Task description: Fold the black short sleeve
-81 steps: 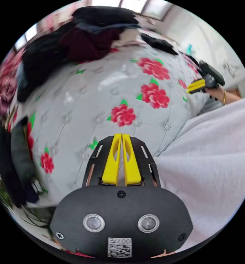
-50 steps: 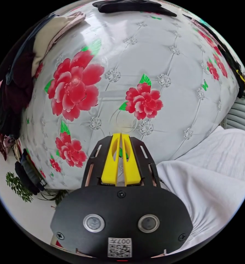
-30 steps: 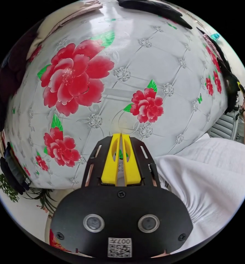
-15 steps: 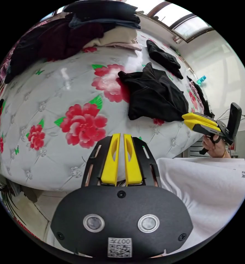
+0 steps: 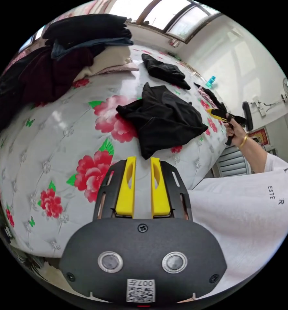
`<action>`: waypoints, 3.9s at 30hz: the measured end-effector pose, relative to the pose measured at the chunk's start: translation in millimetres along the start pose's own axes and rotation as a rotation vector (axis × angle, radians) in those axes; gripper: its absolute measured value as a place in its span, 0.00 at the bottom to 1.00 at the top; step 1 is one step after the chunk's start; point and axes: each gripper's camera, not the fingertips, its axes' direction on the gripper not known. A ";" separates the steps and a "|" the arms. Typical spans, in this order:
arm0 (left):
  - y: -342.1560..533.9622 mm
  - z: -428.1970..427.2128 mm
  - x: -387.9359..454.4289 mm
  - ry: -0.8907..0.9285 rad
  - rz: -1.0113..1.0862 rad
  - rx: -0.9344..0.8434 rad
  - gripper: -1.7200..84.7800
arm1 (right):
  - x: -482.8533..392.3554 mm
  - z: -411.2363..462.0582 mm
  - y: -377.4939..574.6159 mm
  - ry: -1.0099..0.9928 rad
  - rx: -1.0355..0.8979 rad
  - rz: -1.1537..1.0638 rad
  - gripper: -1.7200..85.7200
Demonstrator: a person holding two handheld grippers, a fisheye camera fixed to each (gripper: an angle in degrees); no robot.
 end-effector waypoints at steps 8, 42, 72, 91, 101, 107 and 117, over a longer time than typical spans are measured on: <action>6.3 -37.1 43.0 0.012 0.073 0.025 0.15 | -2.9 54.3 -18.0 -0.007 -0.100 0.042 0.03; 42.4 -229.9 195.3 0.100 0.219 0.311 0.04 | -188.6 61.6 -32.1 -0.176 -0.218 -0.428 0.11; 19.4 -549.0 313.0 -0.005 0.564 0.941 0.01 | -179.5 -464.1 92.3 -0.397 1.034 -0.595 0.02; -109.1 -366.4 201.1 0.158 -0.020 0.425 0.01 | -106.8 -205.1 -46.0 -0.436 0.153 -0.229 0.02; -109.3 -648.3 341.3 -0.011 0.450 1.092 0.01 | -175.7 -492.8 -52.0 -0.527 1.000 -0.532 0.02; -18.1 -629.3 371.6 -0.096 0.570 1.099 0.01 | -157.1 -483.0 33.0 -0.545 1.007 -0.605 0.02; 52.4 -360.1 263.5 0.193 0.126 0.381 0.01 | -96.7 -250.1 103.1 -0.276 0.167 -0.379 0.02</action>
